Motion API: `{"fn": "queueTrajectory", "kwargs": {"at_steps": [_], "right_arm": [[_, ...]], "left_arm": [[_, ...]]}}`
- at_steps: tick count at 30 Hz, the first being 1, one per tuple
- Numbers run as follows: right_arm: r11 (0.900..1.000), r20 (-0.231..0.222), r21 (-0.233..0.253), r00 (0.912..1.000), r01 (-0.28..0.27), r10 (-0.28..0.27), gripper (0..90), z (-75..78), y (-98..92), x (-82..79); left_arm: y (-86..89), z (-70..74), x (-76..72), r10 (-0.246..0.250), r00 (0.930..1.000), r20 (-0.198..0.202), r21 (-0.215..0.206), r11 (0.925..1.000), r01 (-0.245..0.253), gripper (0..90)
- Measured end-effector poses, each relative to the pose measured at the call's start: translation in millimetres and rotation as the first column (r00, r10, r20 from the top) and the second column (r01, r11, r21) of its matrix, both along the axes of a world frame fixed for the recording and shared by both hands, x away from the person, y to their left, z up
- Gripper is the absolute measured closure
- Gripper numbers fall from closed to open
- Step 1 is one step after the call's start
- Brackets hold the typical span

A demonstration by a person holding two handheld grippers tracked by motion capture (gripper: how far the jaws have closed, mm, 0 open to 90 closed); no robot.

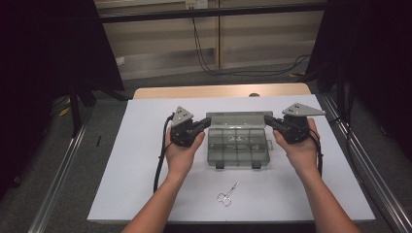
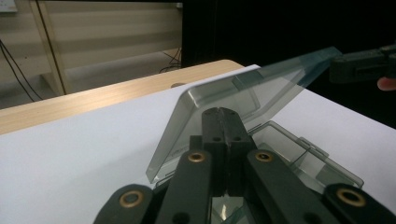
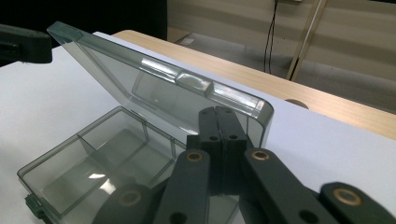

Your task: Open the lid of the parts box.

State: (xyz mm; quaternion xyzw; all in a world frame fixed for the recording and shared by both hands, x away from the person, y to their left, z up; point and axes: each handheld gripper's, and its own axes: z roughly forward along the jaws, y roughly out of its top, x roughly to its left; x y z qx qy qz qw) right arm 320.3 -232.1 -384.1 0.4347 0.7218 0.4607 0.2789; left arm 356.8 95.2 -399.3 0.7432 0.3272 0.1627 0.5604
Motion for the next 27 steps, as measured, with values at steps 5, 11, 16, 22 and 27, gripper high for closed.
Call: {"fn": "queueTrajectory", "kwargs": {"at_steps": [5,11,16,22,27], "right_arm": [[1.000,0.003,-0.006,1.0000,-0.002,0.002,90.0,2.1,0.3,2.9],[1.000,-0.002,-0.003,1.0000,-0.008,0.008,90.0,1.6,0.9,7.2],[1.000,-0.009,0.007,1.0000,0.003,-0.003,90.0,0.7,-0.4,11.7],[1.000,-0.015,0.001,0.9999,-0.001,0.001,90.0,1.0,-0.7,16.8],[1.000,-0.018,-0.006,0.9998,-0.008,0.007,90.0,0.0,0.4,20.0]], "left_arm": [[6.8,-2.8,-2.8,0.015,0.9997,0.021,-0.004,0.9999,-0.015,69.0],[8.3,-4.7,2.9,0.074,0.9973,-0.006,-0.018,0.9971,-0.074,12.1],[7.3,-20.0,23.3,0.068,0.9960,-0.058,-0.032,0.9970,-0.070,0.0],[-4.1,-27.7,39.0,0.064,0.9899,-0.127,-0.001,0.9979,-0.065,12.8],[-9.4,-33.4,45.5,0.068,0.9862,-0.151,0.017,0.9977,-0.066,26.6]]}}
